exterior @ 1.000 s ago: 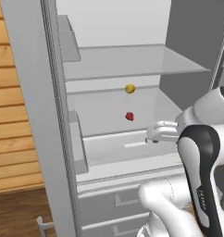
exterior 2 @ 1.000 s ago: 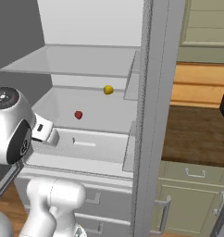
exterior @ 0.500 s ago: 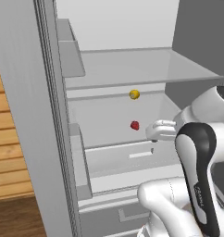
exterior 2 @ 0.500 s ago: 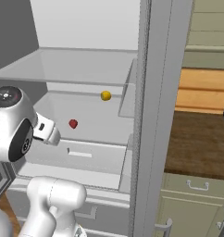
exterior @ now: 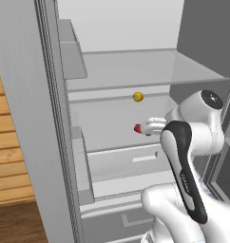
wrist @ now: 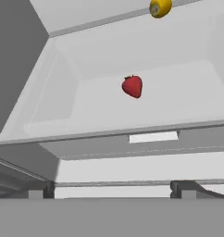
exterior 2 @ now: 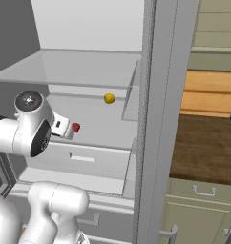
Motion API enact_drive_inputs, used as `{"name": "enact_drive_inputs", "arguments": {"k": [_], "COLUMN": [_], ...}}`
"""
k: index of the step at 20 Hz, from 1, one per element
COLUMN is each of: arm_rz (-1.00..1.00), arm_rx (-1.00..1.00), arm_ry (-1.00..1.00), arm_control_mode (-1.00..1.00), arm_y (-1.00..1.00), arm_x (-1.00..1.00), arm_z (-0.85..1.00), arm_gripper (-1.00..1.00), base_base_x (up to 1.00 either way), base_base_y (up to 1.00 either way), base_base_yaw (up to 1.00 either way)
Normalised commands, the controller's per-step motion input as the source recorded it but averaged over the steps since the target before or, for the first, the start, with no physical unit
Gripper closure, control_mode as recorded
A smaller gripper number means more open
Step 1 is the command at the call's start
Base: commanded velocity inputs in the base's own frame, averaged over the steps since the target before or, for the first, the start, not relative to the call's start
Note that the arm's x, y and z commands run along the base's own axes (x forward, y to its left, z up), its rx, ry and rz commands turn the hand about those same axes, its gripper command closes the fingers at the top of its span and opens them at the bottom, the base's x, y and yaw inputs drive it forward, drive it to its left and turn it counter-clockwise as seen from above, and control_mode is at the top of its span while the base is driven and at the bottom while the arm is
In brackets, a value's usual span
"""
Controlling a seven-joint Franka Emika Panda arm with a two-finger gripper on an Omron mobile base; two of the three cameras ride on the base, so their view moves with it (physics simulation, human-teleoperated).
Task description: Take the strawberry from the fridge and place it on top of the pancake, located on the dining counter.
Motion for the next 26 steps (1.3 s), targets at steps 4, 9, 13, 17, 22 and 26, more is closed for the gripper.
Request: {"name": "enact_drive_inputs", "arguments": {"k": [4, 9, 13, 17, 22, 26], "arm_rz": [0.00, 0.00, 0.00, -0.01, 0.00, 0.00], "arm_rx": [-0.01, -0.03, -0.13, -0.13, -0.03, 0.00], "arm_ry": [-0.02, 0.01, 0.01, -0.03, 0.00, 0.00], "arm_control_mode": [-1.00, -1.00, -1.00, -1.00, -1.00, -1.00], "arm_y": [-0.10, -0.16, 0.06, 0.14, 0.00, 0.00], "arm_x": [0.45, 0.08, 0.19, 0.24, 0.31, 0.46], "arm_z": [-0.07, -0.23, -0.33, -0.20, -0.01, 0.00], "arm_gripper": [-1.00, -1.00, -1.00, -1.00, -1.00, -1.00], "base_base_x": [0.00, 0.00, 0.00, 0.00, 0.00, 0.00], "base_base_y": [0.00, 0.00, 0.00, 0.00, 0.00, 0.00], "base_base_yaw": [0.00, 0.00, 0.00, 0.00, 0.00, 0.00]}}
